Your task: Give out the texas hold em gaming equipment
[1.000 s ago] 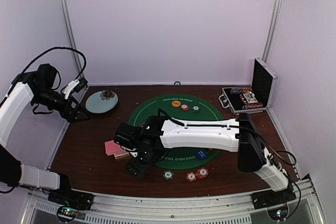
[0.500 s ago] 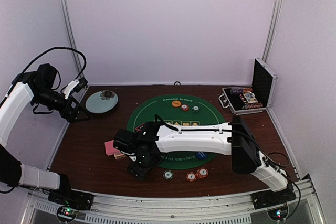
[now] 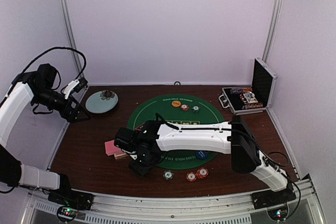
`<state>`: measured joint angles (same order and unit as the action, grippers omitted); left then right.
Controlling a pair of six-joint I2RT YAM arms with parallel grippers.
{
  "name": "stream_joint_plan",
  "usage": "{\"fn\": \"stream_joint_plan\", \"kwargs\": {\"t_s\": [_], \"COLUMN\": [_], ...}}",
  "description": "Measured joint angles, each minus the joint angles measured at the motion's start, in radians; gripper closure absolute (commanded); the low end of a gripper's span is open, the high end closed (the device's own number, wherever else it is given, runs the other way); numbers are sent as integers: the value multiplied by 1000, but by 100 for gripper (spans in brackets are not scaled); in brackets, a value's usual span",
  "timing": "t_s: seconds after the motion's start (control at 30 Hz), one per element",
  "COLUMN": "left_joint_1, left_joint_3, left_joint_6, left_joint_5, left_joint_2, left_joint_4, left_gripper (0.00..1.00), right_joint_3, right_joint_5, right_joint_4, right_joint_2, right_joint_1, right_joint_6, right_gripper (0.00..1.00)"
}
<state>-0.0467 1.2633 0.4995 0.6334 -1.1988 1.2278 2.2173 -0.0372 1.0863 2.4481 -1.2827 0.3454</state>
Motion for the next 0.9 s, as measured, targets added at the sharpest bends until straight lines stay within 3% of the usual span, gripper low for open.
{"fn": "stream_joint_plan", "kwargs": {"t_s": [0.57, 0.9], "left_joint_1": [0, 0], "left_joint_3": [0, 0], "left_joint_6": [0, 0], "left_joint_5": [-2, -3], "left_joint_2": [5, 11], "left_joint_4": [0, 0], "left_gripper": [3, 2], "right_joint_3": [0, 4], "right_joint_5": [-11, -12], "right_joint_4": [-10, -13], "right_joint_2": [0, 0], "right_joint_1": [10, 10], "right_joint_6": [3, 4], "right_gripper": [56, 59]}}
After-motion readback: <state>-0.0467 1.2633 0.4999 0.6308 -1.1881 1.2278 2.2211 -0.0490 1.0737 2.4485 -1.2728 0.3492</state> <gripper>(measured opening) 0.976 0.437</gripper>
